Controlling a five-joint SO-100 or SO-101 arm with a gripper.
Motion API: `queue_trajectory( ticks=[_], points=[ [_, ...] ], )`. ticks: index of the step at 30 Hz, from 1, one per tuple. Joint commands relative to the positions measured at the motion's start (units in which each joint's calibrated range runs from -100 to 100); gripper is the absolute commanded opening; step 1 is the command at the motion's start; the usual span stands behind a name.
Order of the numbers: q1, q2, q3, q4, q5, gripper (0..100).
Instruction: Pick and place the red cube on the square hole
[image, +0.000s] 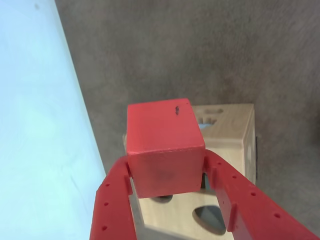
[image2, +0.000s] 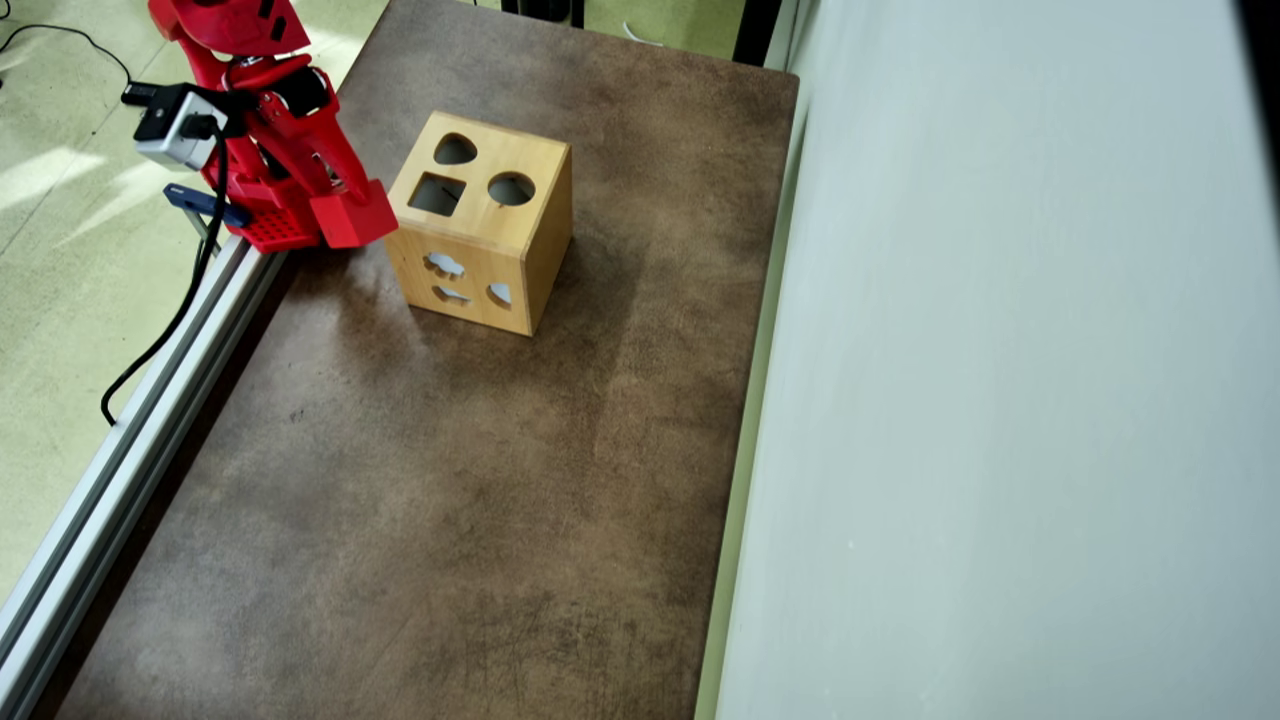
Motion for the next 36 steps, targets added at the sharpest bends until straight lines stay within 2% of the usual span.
queue_trajectory(
  ticks=[1, 17, 21, 36],
  points=[
    [-5.8, -1.9, -6.6, 1.4, -3.2, 1],
    [-22.4, -1.5, -3.7, 1.5, -11.4, 1],
    [-23.8, -1.8, -0.2, 1.5, -12.8, 1],
    [-23.8, -1.8, 6.0, 1.5, -12.4, 1]
  ],
)
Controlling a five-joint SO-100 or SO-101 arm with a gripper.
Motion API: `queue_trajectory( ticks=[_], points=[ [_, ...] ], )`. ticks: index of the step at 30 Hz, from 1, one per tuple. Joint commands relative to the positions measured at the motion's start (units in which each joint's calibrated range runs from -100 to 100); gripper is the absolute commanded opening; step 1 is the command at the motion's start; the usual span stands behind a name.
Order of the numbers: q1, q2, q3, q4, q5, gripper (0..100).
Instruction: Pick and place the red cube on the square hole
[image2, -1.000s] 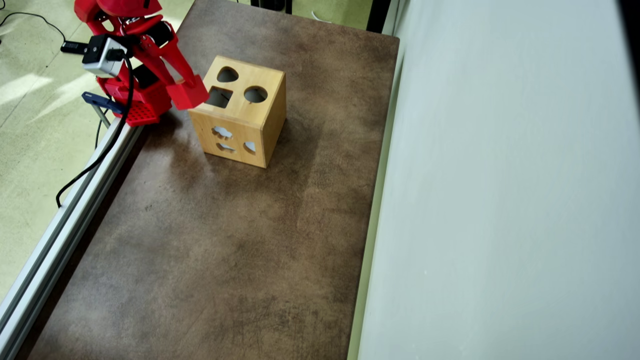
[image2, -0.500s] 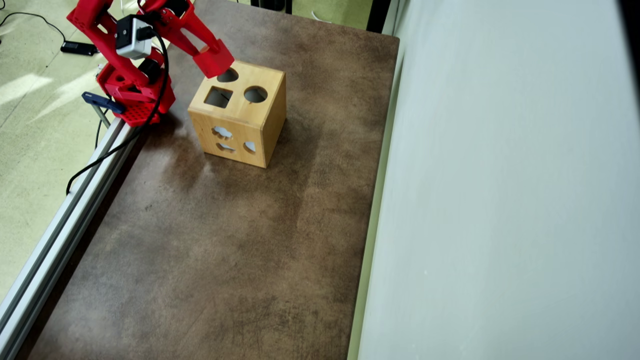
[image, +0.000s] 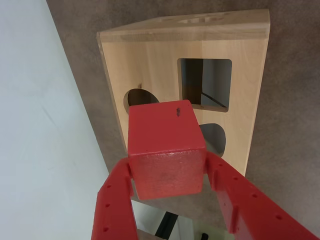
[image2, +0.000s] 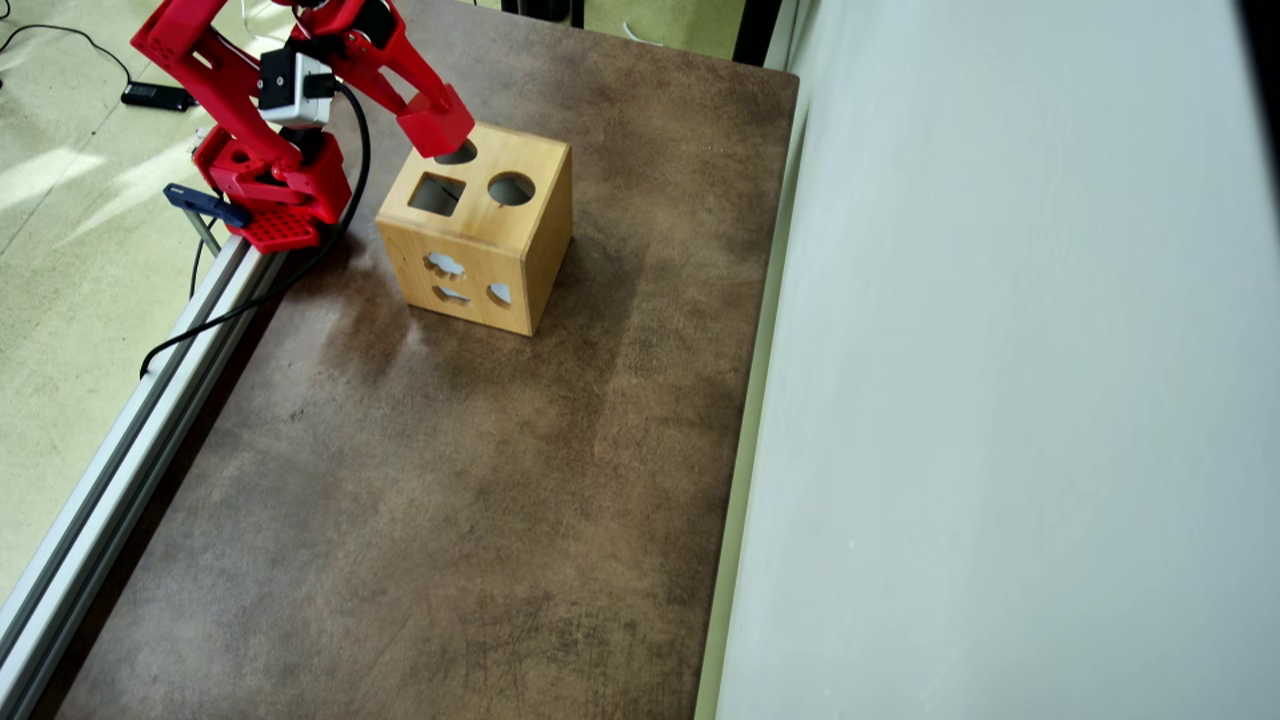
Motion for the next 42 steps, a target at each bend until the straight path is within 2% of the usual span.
queue_trajectory(
  ticks=[1, 11, 42],
  points=[
    [-0.2, -1.0, 0.4, 0.7, 0.2, 1],
    [-0.2, -0.8, 6.6, 0.6, 0.2, 1],
    [3.8, 0.0, 9.6, 0.4, 0.3, 1]
  ],
)
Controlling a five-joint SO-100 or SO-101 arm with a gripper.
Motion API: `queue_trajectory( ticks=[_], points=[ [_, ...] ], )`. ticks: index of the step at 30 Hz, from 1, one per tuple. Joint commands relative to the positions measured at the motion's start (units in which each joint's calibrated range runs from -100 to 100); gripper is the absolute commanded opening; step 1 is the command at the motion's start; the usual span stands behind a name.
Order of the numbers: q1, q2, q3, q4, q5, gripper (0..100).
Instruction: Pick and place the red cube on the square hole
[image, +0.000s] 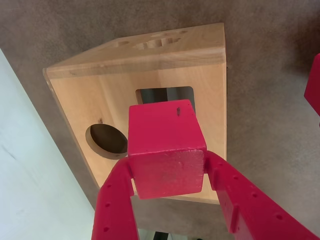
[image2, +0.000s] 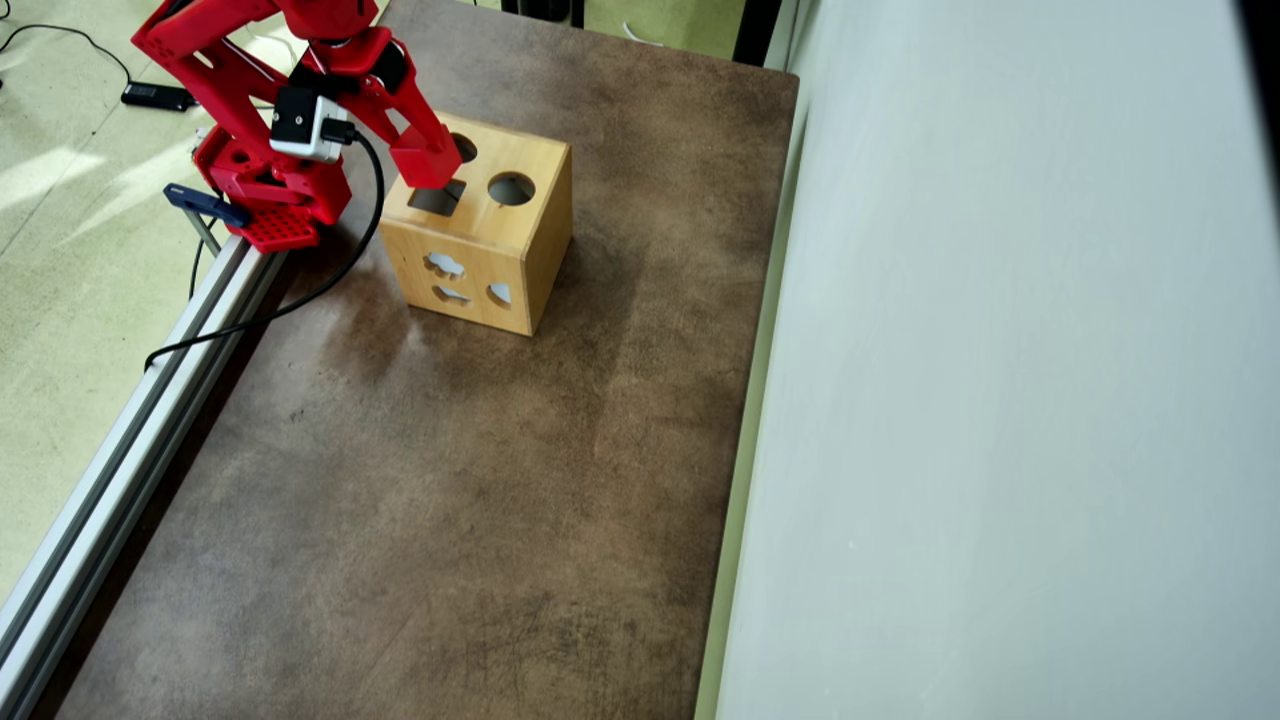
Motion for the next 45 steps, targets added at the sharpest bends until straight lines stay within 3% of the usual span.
queue_trajectory(
  ticks=[1, 45],
  points=[
    [0.3, -0.1, -0.1, 0.4, 0.3, 1],
    [-0.5, 7.7, -0.3, 0.3, 0.4, 1]
  ],
)
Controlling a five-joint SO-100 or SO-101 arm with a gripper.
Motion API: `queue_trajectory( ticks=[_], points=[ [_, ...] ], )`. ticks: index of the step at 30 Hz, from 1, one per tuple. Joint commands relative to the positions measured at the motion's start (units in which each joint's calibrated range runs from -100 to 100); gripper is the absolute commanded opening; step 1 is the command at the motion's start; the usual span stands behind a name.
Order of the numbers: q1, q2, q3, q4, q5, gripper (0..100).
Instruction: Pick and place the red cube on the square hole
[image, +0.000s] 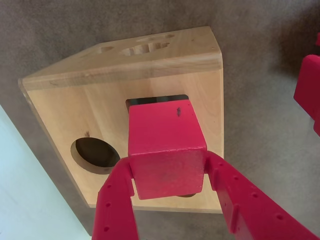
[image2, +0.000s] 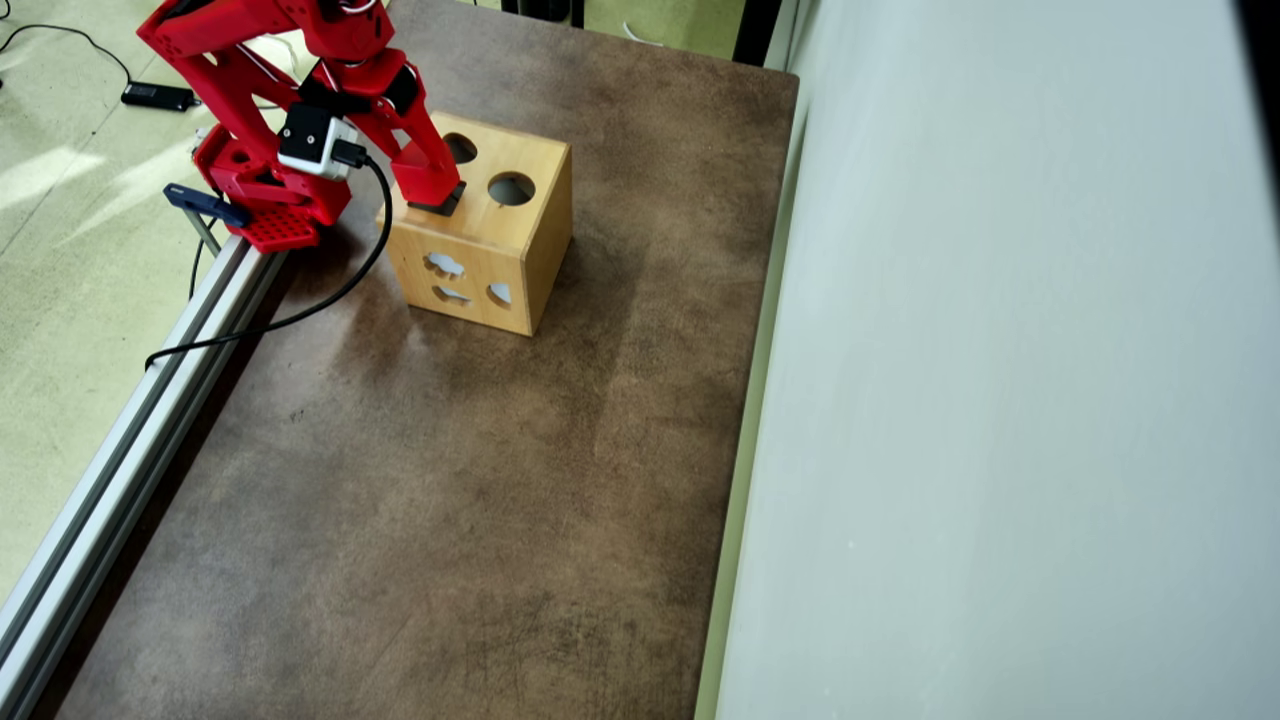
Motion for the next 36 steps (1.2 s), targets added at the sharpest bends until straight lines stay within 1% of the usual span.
queue_trajectory(
  ticks=[1, 30, 36],
  points=[
    [-0.4, 1.8, -0.6, 0.3, 0.3, 1],
    [-0.6, 2.3, -0.3, 0.3, 0.4, 1],
    [-3.2, 2.3, -0.3, 0.3, 0.4, 1]
  ],
)
